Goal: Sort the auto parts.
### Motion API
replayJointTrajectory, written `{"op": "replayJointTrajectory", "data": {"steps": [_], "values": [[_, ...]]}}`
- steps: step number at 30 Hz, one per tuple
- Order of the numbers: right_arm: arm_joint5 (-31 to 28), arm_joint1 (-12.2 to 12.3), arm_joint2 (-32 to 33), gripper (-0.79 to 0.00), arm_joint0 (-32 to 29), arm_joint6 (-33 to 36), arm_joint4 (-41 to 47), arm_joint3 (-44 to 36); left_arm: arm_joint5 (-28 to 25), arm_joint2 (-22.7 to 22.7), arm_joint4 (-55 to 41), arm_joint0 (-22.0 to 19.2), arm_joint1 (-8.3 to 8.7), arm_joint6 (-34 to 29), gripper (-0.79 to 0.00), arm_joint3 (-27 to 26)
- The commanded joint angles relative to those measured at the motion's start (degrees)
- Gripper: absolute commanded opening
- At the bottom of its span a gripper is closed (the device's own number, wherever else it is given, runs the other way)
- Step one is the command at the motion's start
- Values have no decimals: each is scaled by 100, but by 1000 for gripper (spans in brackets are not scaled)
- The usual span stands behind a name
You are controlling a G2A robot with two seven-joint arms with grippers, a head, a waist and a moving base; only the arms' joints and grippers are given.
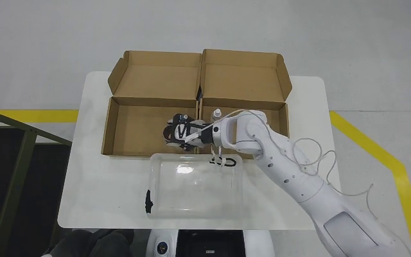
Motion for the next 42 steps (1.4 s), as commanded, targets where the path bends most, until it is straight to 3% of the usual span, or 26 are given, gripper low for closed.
{"op": "replayJointTrajectory", "data": {"steps": [1,30,35,40,42], "values": [[0,-33,-58,-785,74,0,-2,158,0,0,0,0,0,0,0,0],[-115,-518,-798,-785,703,-109,-465,1646,0,0,0,0,0,0,0,0],[-142,-554,-809,-631,722,-133,-532,1761,0,0,0,0,0,0,0,0],[-213,-574,-810,-597,727,-129,-615,1817,0,0,0,0,0,0,0,0],[-242,-583,-819,-542,731,-110,-657,1829,0,0,0,0,0,0,0,0]]}}
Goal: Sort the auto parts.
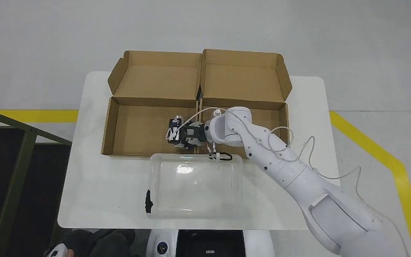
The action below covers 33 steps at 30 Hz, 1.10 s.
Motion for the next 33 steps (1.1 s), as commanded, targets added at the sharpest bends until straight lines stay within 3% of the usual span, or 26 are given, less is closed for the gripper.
{"op": "replayJointTrajectory", "data": {"steps": [1,9,33], "values": [[-9,-8,-1,-529,0,5,-24,10,0,0,0,0,0,0,0,0],[-74,-34,20,-419,-2,53,-101,11,0,0,0,0,0,0,0,0],[-196,203,886,-403,-316,38,86,-1308,0,0,0,0,0,0,0,0]]}}
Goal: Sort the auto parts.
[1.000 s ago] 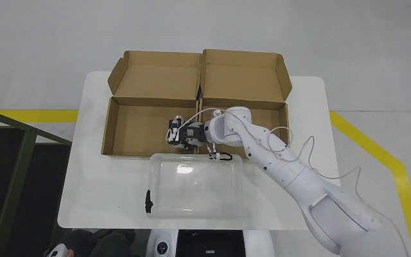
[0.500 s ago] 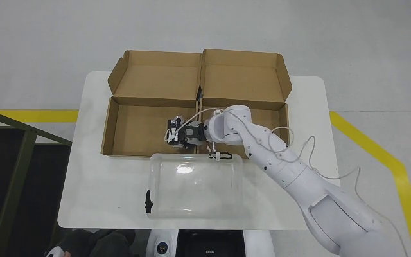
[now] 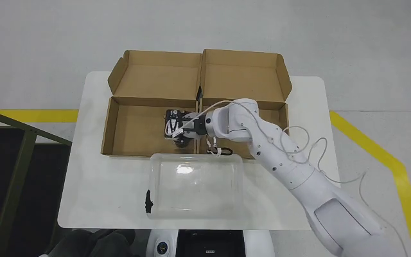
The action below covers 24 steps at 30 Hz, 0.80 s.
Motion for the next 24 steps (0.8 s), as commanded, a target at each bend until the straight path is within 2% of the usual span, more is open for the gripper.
{"op": "replayJointTrajectory", "data": {"steps": [1,10,21,24], "values": [[-2,46,128,-403,-91,21,9,-203,0,0,0,0,0,0,0,0],[89,345,912,-400,-947,94,-109,-1667,0,0,0,0,0,0,0,0],[106,743,2189,-397,-2596,-52,-413,-3156,0,0,0,0,0,0,0,0],[185,837,2585,-366,-3103,-194,-560,-3483,0,0,0,0,0,0,0,0]]}}
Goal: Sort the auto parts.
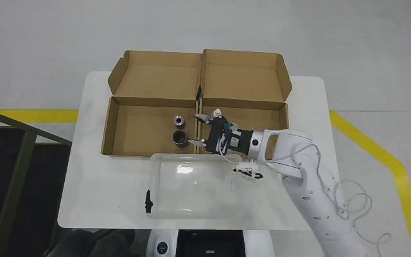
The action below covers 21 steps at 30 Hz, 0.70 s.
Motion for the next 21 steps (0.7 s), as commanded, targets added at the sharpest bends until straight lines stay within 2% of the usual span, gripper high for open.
{"op": "replayJointTrajectory", "data": {"steps": [1,9,21], "values": [[69,54,261,-351,-338,-102,-118,-191,0,0,0,0,0,0,0,0],[356,218,1100,-363,-1526,-881,-494,-653,0,0,0,0,0,0,0,0],[1015,348,1967,-259,-2689,-2557,-1270,-681,0,0,0,0,0,0,0,0]]}}
